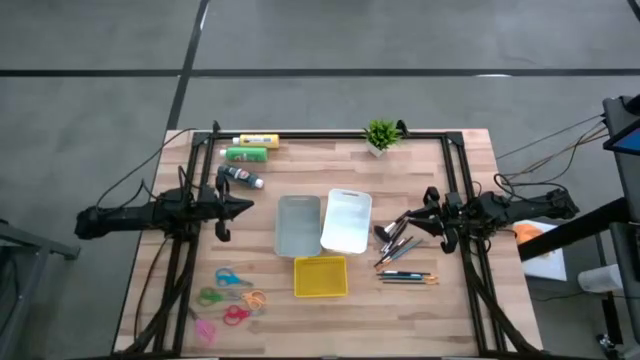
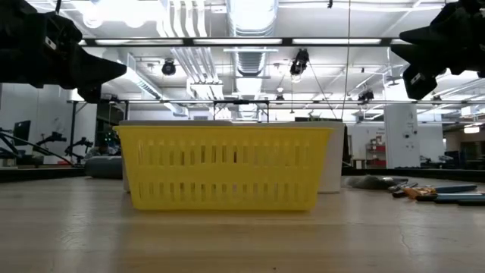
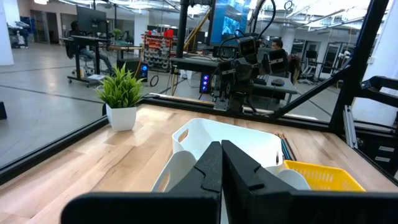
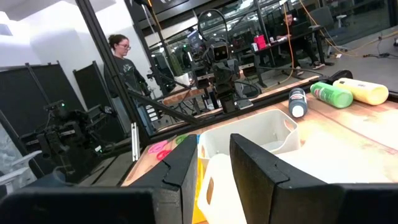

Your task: Pick & Place Paint Supplies

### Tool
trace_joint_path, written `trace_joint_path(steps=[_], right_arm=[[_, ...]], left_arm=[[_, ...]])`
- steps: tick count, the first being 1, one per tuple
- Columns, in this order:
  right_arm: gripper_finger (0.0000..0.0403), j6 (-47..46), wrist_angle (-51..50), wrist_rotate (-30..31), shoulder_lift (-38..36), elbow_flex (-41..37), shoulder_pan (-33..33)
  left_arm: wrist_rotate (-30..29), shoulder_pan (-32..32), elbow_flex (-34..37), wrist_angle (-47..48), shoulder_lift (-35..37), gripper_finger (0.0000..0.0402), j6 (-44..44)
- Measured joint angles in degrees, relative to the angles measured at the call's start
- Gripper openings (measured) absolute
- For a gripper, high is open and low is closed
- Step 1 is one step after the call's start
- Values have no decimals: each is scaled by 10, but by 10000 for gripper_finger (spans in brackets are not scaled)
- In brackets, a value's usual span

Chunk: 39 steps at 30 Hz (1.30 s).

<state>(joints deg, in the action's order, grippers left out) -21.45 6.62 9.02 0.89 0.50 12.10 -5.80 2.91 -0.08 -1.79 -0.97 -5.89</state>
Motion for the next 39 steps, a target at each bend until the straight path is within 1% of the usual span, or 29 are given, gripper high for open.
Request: trace_joint_path(steps=[24,29,34,37,39], right_arm=[[93,0,0,0,0,0,0],[93,0,0,0,0,0,0],[93,0,0,0,0,0,0],[93,0,0,0,0,0,0],[93,0,0,0,0,0,0]], left_arm=[[0,0,0,0,0,0,-5],[-6,1,0,-1,0,0,-110],[-42,1,-2,-33,0,0,-185],[-48,1,-31,12,-1,0,-221],[-48,1,-61,33,0,0,-226]])
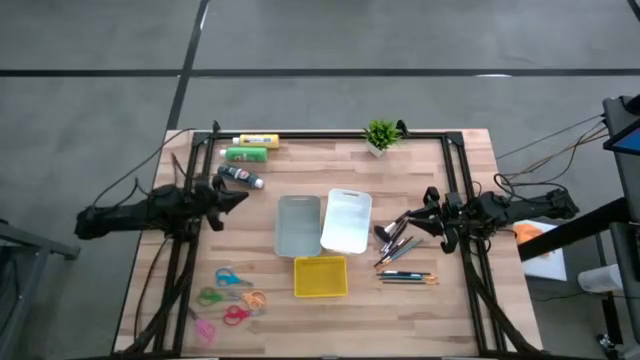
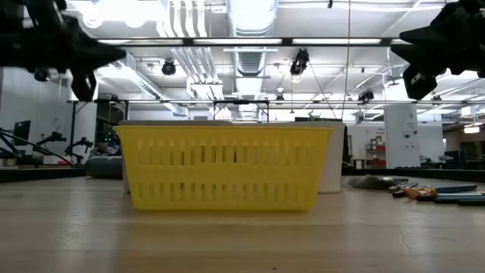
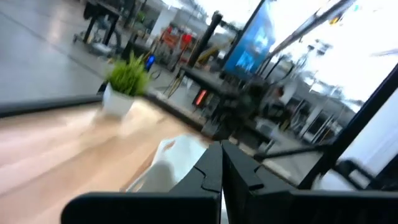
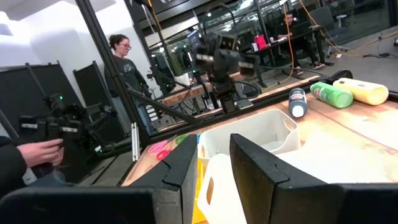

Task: Pick & Place Paint Supplies
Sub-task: Put the black paint bottle into the gray bin

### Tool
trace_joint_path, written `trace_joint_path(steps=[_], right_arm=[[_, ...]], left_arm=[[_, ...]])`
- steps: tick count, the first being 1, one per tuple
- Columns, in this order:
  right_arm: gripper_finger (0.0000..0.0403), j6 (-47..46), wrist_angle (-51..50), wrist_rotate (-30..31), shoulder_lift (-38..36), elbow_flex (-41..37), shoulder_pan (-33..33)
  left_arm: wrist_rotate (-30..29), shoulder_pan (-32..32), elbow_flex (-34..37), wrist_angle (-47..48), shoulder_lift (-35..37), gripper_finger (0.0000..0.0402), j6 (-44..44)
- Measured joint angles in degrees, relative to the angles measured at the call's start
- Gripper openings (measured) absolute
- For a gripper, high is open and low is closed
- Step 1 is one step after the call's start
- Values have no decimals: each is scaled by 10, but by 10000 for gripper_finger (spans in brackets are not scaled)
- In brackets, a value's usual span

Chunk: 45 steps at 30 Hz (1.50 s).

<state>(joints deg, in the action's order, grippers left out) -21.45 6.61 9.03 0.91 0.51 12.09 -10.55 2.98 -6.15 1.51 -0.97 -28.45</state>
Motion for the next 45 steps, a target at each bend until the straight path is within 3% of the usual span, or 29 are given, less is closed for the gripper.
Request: trace_joint_path(steps=[5,10,18,26,33,37,40,45], right_arm=[[93,0,0,0,0,0,0],[93,0,0,0,0,0,0],[93,0,0,0,0,0,0],[93,0,-1,0,0,0,0],[93,0,-2,0,0,0,0],[93,0,-2,0,0,0,0],[93,0,-3,0,0,0,0],[93,0,-4,0,0,0,0]], left_arm=[[-14,0,-82,117,-26,0,5],[-34,0,-182,225,-109,1,-37],[-49,7,-385,415,-335,36,-43],[-45,14,-539,576,-538,103,95],[-27,61,-573,592,-602,204,183],[34,104,-573,602,-615,253,233],[66,129,-573,602,-632,276,265],[71,153,-573,603,-685,288,298]])
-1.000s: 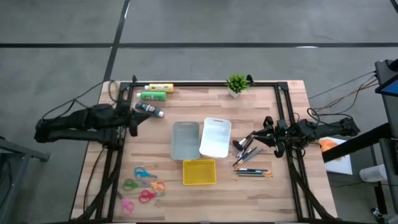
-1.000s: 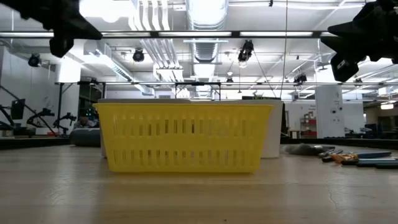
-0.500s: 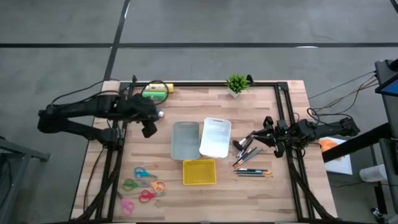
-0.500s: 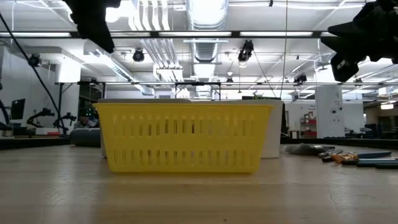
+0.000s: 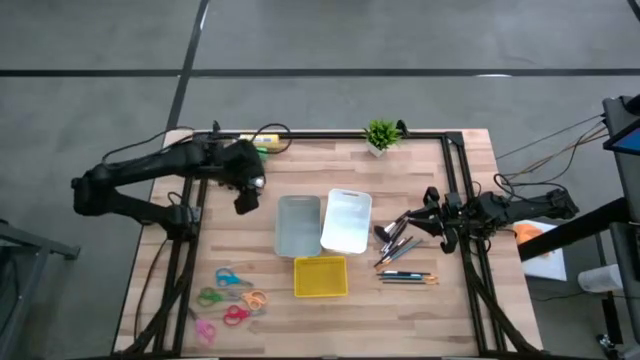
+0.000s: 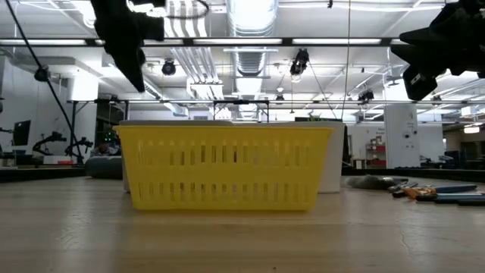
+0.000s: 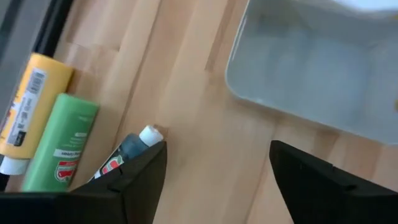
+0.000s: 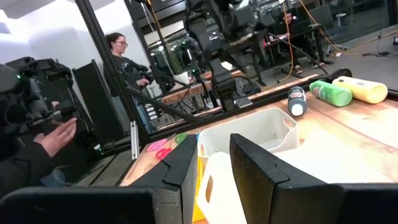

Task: Pick & Place Paint Supplies
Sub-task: Put the black paint bottle into the gray bin

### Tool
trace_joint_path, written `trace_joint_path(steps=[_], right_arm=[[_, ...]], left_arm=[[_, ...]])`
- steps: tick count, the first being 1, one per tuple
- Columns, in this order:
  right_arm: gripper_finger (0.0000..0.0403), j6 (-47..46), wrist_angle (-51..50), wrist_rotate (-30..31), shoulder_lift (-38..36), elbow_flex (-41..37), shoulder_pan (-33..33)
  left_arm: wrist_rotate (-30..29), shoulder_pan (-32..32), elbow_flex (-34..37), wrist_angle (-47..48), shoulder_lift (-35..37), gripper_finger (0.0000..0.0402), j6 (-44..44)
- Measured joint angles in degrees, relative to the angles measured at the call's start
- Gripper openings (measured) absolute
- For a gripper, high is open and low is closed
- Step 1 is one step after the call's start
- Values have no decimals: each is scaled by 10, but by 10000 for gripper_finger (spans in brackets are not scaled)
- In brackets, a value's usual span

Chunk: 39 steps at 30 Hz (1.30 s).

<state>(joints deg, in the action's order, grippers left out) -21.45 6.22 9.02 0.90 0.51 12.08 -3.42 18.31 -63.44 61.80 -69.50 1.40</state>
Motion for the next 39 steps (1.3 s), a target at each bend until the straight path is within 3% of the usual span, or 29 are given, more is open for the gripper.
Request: trace_joint_path(steps=[7,22,39], right_arm=[[93,0,0,0,0,0,0],[93,0,0,0,0,0,0],[93,0,0,0,0,0,0]], left_arm=[[-44,23,0,5,-99,288,33],[-58,73,0,-40,-236,288,146],[-67,116,30,-90,-261,288,259]])
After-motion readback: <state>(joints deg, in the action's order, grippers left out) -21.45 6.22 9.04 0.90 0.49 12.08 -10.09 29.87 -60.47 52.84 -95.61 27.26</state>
